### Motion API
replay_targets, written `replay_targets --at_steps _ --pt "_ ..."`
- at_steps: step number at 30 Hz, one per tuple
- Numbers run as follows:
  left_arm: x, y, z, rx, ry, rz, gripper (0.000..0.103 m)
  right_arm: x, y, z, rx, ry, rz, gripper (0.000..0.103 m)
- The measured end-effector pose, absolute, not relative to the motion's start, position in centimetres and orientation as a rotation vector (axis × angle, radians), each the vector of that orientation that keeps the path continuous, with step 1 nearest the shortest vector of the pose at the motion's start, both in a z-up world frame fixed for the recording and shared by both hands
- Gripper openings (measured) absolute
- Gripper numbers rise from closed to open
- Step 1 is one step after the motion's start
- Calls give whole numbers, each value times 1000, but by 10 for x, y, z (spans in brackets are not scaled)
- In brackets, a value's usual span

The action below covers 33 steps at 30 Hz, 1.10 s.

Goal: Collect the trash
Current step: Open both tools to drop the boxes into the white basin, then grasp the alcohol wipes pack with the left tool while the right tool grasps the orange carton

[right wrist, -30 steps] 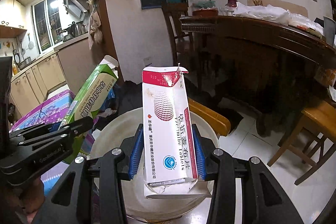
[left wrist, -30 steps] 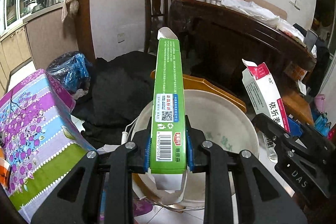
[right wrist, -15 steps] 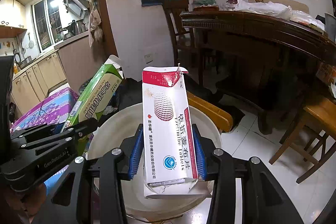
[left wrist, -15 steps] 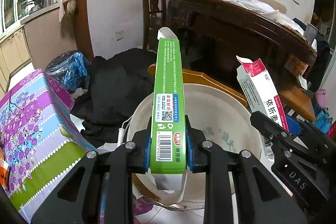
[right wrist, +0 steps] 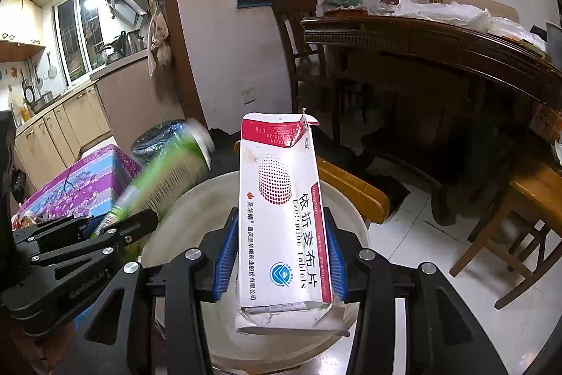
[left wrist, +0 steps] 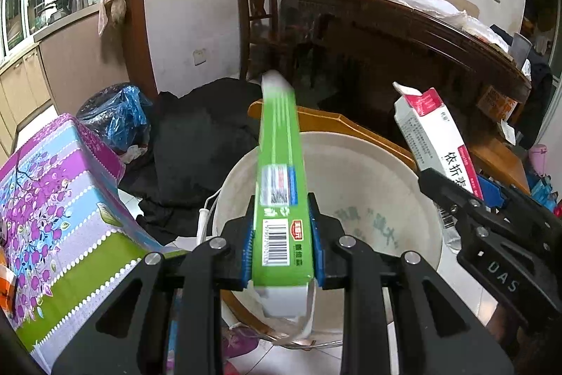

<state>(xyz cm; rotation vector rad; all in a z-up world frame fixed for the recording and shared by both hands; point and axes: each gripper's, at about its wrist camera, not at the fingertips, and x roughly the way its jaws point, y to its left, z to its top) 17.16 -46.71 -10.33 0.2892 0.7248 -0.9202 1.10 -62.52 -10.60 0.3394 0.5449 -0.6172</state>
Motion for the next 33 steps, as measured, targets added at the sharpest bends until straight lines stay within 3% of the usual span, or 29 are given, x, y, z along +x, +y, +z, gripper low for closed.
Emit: replay_targets --at_steps 4,19,23,33 --pt "175 -466 -104 282 731 -906 30 11 -627 -104 343 543 -625 55" --pt "175 -437 -99 272 719 -883 34 1 -608 -82 325 469 -588 56" --pt "183 -390 -93 256 692 -834 46 6 -580 -67 294 424 -509 62" --pt "250 -197 -82 124 681 -502 55 86 -468 -64 238 477 -164 75"
